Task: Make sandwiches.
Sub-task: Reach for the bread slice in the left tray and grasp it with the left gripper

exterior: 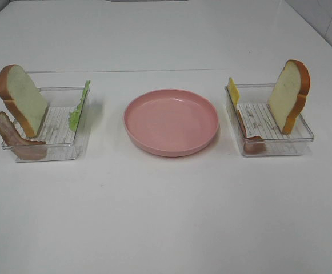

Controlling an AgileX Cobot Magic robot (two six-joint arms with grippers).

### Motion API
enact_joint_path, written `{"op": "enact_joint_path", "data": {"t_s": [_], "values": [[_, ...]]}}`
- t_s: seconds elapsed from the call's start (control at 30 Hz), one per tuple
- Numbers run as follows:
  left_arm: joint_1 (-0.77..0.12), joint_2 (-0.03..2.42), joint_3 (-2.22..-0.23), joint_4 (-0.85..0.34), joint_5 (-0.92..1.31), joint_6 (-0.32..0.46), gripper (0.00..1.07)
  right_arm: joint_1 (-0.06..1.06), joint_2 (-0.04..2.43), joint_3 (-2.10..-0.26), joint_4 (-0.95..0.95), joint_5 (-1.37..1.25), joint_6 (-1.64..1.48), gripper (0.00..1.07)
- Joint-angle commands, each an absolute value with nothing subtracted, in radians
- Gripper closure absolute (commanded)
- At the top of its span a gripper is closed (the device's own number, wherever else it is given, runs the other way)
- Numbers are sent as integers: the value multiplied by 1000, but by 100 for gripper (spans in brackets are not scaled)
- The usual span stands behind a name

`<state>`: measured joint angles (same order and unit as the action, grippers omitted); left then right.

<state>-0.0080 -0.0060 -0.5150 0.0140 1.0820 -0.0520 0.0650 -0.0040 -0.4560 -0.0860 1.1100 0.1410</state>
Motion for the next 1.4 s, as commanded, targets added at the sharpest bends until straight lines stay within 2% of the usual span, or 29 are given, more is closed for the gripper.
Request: {"op": "enact_joint_path", "data": {"t_s": [0.03,0.67,0.83,0.9,0.93,0.97,1.03,1.1,1.13,1.17,1.23,1.27,1.33,1.4], "values": [[-12,-16,-515,16,1075,-50,12,64,-36,-456,-94,1102,140,11],[-12,-16,-515,11,1075,-57,12,64,-36,-456,-94,1102,140,11],[-13,48,-565,0,1095,-50,12,64,-35,-456,-94,1102,140,11],[-13,200,-680,0,1154,-19,12,64,-35,-456,-94,1103,140,11],[-13,200,-680,0,1154,-19,12,64,-35,-456,-94,1103,140,11],[-13,326,-762,26,1204,0,12,64,-35,-456,-94,1103,140,11],[-13,404,-809,45,1234,0,12,64,-35,-456,-94,1103,140,11],[-13,638,-943,114,1309,-45,12,64,-35,-456,-94,1103,140,11],[-13,638,-943,114,1309,-45,12,64,-35,-456,-94,1103,140,11],[-13,802,-1036,161,1317,-60,12,64,-35,-456,-94,1103,140,11],[-13,883,-1085,181,1317,-55,12,64,-35,-456,-94,1103,140,11],[-13,1025,-1181,206,1317,-47,12,64,-35,-456,-94,1103,140,11],[-13,1101,-1236,209,1317,-42,12,64,-35,-456,-94,1103,140,11],[-13,1300,-1379,195,1317,-25,12,64,-35,-456,-94,1103,140,11]]}}
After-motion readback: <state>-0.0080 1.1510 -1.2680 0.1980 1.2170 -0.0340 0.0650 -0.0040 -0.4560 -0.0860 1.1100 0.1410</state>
